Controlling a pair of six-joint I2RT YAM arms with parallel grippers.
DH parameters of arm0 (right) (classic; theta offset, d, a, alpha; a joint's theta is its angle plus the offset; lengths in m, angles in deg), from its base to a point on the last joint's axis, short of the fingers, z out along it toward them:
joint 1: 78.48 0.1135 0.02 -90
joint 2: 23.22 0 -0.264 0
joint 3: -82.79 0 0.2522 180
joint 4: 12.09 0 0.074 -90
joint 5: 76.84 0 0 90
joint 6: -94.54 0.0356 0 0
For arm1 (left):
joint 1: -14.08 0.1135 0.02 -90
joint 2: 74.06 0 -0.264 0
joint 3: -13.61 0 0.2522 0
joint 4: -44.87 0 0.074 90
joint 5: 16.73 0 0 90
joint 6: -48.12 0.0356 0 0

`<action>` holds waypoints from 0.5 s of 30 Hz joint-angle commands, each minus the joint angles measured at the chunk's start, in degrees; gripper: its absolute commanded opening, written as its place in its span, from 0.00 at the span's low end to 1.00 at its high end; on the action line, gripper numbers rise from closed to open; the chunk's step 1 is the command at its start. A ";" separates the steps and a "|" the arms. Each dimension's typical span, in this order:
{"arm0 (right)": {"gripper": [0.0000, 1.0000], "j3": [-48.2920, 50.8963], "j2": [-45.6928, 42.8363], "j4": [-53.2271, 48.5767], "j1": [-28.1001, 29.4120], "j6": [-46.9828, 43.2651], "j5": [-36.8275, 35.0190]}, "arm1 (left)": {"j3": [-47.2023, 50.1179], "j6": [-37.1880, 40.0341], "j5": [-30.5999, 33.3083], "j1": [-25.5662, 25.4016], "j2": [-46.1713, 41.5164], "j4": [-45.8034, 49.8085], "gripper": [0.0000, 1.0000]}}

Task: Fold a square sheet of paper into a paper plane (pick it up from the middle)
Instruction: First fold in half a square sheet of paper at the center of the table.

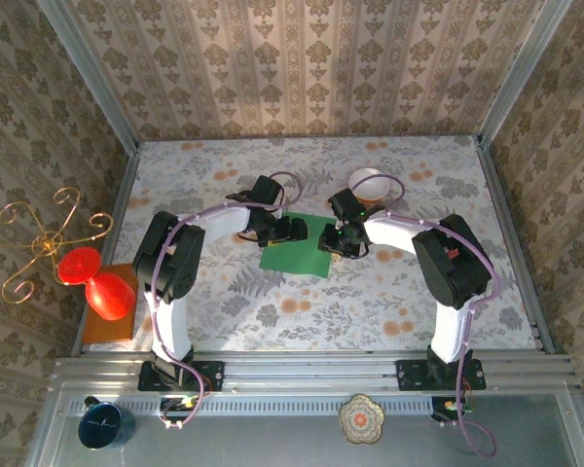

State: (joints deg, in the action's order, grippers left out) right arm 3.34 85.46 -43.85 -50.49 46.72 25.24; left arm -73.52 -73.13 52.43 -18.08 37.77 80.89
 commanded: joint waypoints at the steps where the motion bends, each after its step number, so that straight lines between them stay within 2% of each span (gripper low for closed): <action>1: 0.34 -0.37 3.66 -0.29 -0.04 -0.51 2.25 | 1.85 -1.95 -0.69 0.17 0.98 0.21 0.85; 15: 0.29 -2.32 6.45 2.04 0.64 -0.52 7.77 | 3.09 -2.94 -0.22 0.43 -0.92 -1.01 0.89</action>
State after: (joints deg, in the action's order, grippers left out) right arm 1.13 88.89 -39.59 -50.54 46.56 31.75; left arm -71.79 -74.99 52.05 -18.01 36.88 78.25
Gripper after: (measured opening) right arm 0.294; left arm 0.889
